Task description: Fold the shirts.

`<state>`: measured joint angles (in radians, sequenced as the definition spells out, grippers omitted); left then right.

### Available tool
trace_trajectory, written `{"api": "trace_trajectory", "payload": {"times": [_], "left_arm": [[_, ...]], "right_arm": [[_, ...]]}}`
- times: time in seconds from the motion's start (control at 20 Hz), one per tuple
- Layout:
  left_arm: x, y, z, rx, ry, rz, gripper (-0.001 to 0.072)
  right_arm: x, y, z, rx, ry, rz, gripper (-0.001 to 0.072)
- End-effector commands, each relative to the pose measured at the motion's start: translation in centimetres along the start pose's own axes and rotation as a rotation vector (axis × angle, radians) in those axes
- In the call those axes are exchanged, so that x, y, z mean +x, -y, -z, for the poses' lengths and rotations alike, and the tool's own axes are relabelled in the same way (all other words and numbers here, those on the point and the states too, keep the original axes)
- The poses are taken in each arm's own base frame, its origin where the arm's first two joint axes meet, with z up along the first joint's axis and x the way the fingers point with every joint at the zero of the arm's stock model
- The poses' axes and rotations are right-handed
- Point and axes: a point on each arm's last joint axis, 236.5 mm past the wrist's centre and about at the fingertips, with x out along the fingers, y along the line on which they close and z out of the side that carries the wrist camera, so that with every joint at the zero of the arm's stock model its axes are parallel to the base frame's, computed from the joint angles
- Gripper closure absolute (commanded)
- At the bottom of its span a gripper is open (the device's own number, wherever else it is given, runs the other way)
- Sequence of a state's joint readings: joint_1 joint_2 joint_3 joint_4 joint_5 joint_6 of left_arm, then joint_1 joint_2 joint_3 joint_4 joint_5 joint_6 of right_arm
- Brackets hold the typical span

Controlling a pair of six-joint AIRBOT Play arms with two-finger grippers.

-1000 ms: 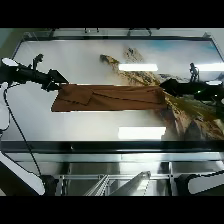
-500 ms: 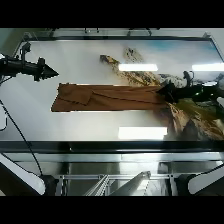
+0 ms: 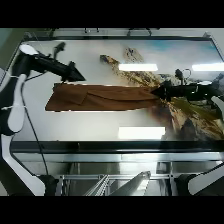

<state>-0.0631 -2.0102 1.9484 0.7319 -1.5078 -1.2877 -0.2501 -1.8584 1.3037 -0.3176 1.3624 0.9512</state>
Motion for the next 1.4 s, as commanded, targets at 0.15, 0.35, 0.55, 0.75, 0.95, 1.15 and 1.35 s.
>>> {"api": "trace_trajectory", "payload": {"times": [0.15, 0.35, 0.55, 0.75, 0.95, 1.15, 1.35], "left_arm": [[16.3, 3.4, 1.7, 0.12, -0.08, -0.24, 0.0691], [22.0, 5.3, 3.3, 0.104, -0.149, -0.185, 0.0691], [17.8, 14.4, 1.6, 0.064, -0.1, 0.206, 0.0689], [-1.3, 19.3, -3.1, 0.103, 0.142, 0.488, 0.0697], [-18.5, 16.6, -5.0, 0.14, 0.462, 0.429, 0.0696], [-25.1, 14.9, -3.3, 0.154, 0.55, 0.367, 0.0696], [-24.7, 14.8, -1.2, 0.168, 0.472, 0.377, 0.0696]], "right_arm": [[-4.8, -14.6, 3.1, -0.204, -0.046, -0.283, 0.0691], [-4.5, -19.1, 5.4, -0.305, -0.077, -0.298, 0.0692], [-1.6, -20.7, 6.6, -0.338, -0.106, -0.289, 0.0691], [5.9, -20.6, 5.1, -0.382, 0.0, -0.159, 0.0691], [18.4, -19.8, 4.4, -0.505, 0.169, 0.016, 0.0691], [31.6, -21.1, 7.6, -0.609, 0.119, -0.022, 0.0564], [33.3, -22.7, 10.5, -0.539, -0.074, -0.16, 0.0701]]}}
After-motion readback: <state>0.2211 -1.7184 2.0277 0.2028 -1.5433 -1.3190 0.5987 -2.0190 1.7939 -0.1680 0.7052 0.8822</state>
